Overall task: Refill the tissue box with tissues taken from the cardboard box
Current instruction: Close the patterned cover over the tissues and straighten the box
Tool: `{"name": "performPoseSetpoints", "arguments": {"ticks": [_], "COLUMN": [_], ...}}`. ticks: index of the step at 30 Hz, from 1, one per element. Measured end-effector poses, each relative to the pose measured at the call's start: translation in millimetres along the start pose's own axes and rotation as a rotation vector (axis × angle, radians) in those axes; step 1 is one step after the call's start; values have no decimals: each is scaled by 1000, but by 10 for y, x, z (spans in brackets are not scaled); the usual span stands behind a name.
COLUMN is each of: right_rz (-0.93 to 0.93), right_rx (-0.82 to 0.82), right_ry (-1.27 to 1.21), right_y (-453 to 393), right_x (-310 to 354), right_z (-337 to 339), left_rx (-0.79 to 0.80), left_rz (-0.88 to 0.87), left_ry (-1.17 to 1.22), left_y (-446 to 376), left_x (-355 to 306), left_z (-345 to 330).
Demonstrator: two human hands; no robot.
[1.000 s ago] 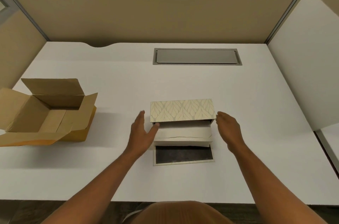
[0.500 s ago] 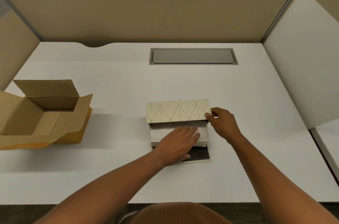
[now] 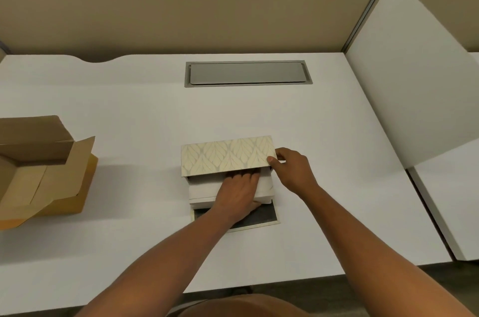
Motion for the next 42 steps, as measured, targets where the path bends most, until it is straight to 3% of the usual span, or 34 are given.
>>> {"name": "performPoseSetpoints", "arguments": {"ticks": [10,17,21,24,26,29,31,33,37,39,42], "right_rz": [10,-3,-11,-7,-11,-22,-25,-30,-38,-29,-32], "right_rx": [-1,25,43,52,63,72,75,77,90,104,116], "right_ry": [-23,-60,-83,-87,-94,-110,-116,-126,-156,-171,-170], "right_y": [30,30,31,38,38,36,55,92,182,214,263], "right_x": [-68,-143,-196,-215,-217,-212,-211,-220,-266,-282,-314], "right_z": [-18,-16,-11,-13,-13,-1,2,0,19,15,15], "left_rx": [-68,-354,-492,-449,-418,-331,-248,-127,204,257,211], "left_rz": [12,-207,68,217,128,-202,-305,-152,481,602,686], "left_ry": [-57,104,198,120,78,74,93,266,1125,1439,1653], "left_y": [44,720,1123,1140,1176,1278,1316,1246,1043,942,859], "left_x": [-52,-6,586,950,916,513,224,32,-147,-230,-251], "left_z": [10,259,413,518,464,217,29,-76,-219,-253,-243]}}
Point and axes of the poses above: each hand's wrist, its own y-axis away from the middle knuckle, its own z-axis out of the back of the hand, x = y × z, the point moved 4 cm from there along -y, towards the middle knuckle, and after that the axes turned 3 degrees about -y, right-handed, at the moved point
